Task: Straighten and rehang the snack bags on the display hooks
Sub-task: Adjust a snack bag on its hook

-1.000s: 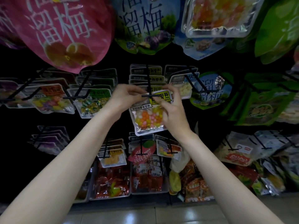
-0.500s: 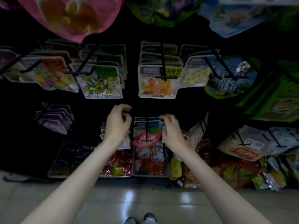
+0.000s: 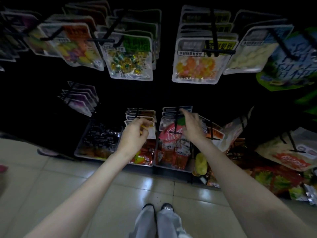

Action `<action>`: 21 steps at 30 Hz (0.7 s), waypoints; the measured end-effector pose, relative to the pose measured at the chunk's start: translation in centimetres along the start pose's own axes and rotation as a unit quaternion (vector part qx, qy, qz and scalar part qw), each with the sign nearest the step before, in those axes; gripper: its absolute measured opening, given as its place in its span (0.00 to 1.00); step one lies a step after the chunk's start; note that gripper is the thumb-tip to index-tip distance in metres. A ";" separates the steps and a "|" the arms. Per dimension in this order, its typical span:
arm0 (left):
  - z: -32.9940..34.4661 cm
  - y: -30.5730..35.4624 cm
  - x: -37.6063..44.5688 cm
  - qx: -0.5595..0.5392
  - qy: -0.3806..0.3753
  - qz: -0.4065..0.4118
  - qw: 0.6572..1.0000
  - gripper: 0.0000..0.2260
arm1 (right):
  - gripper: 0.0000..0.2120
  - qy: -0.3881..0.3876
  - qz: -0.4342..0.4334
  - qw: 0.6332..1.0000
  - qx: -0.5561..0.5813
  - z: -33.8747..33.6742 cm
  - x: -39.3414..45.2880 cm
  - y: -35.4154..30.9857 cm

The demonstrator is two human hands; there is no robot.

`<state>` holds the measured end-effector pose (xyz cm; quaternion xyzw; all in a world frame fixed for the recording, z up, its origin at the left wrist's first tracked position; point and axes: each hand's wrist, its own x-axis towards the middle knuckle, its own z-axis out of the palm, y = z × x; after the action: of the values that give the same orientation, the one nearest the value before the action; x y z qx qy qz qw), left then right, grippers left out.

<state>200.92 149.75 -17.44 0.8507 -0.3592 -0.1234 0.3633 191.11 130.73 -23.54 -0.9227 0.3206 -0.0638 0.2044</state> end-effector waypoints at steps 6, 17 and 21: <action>1.1 0.1 -0.2 0.008 -0.027 0.011 1.000 0.10 | 0.15 0.028 0.002 0.999 -0.041 1.3 0.1 0.6; 0.9 1.2 -0.2 0.008 -0.068 0.042 0.997 0.10 | 0.12 -0.019 0.008 0.999 0.030 0.3 -5.9 0.4; 0.4 2.6 0.2 -0.020 -0.126 0.084 0.988 0.09 | 0.09 -0.124 -0.027 0.991 0.043 -5.5 -8.5 -0.1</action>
<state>199.49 148.15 -15.87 0.7880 -0.4697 -0.2054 0.3411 183.11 134.17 -18.42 -0.9222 0.2649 0.0319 0.2798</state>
